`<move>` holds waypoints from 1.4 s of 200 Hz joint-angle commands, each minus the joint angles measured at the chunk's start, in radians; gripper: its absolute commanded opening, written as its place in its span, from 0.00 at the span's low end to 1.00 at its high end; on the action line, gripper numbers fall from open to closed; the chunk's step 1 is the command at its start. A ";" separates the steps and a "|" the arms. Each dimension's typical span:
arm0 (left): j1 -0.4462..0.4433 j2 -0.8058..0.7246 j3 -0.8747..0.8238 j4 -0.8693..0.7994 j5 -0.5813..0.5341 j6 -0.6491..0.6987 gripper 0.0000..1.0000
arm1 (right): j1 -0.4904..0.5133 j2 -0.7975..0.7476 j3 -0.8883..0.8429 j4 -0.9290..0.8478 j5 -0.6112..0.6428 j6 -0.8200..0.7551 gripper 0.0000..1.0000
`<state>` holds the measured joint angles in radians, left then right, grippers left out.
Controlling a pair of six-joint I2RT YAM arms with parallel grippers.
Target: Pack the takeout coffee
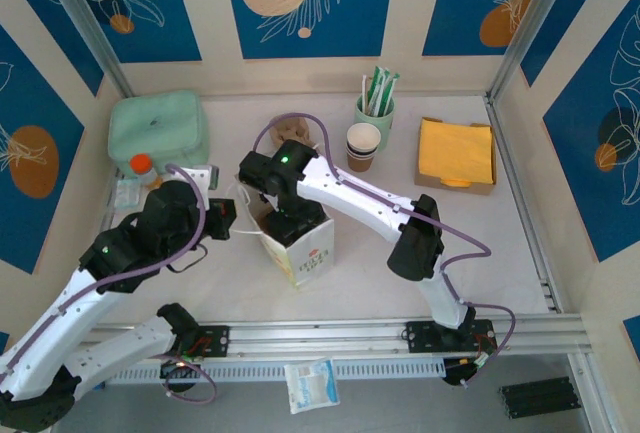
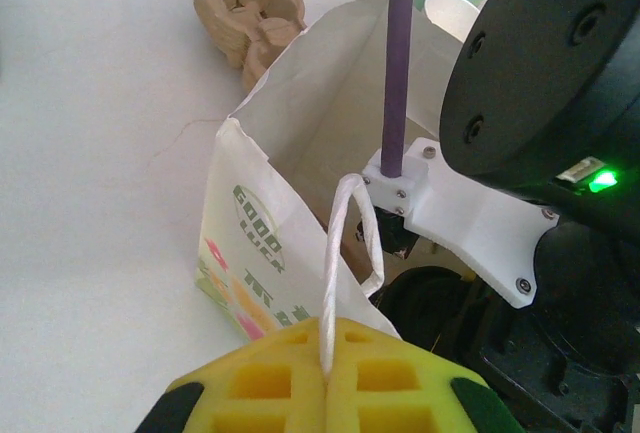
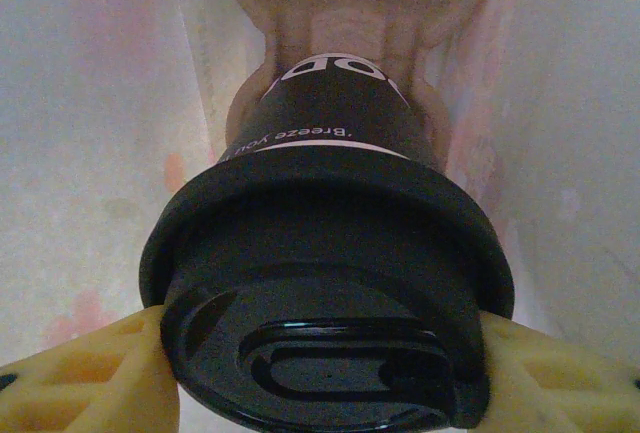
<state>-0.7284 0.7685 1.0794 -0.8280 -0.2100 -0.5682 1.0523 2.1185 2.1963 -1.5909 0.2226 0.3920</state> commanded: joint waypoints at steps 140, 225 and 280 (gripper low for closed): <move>0.006 -0.004 -0.007 0.008 0.000 0.008 0.00 | -0.011 0.012 0.005 -0.183 -0.018 -0.010 0.51; 0.007 -0.003 -0.006 0.006 0.000 0.004 0.00 | -0.008 0.014 0.031 -0.182 -0.012 -0.002 0.51; 0.007 0.003 -0.005 0.003 0.000 0.003 0.00 | -0.021 0.005 0.178 -0.184 -0.009 0.020 0.50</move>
<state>-0.7284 0.7692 1.0794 -0.8265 -0.2100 -0.5682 1.0454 2.1254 2.2814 -1.6161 0.2276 0.3931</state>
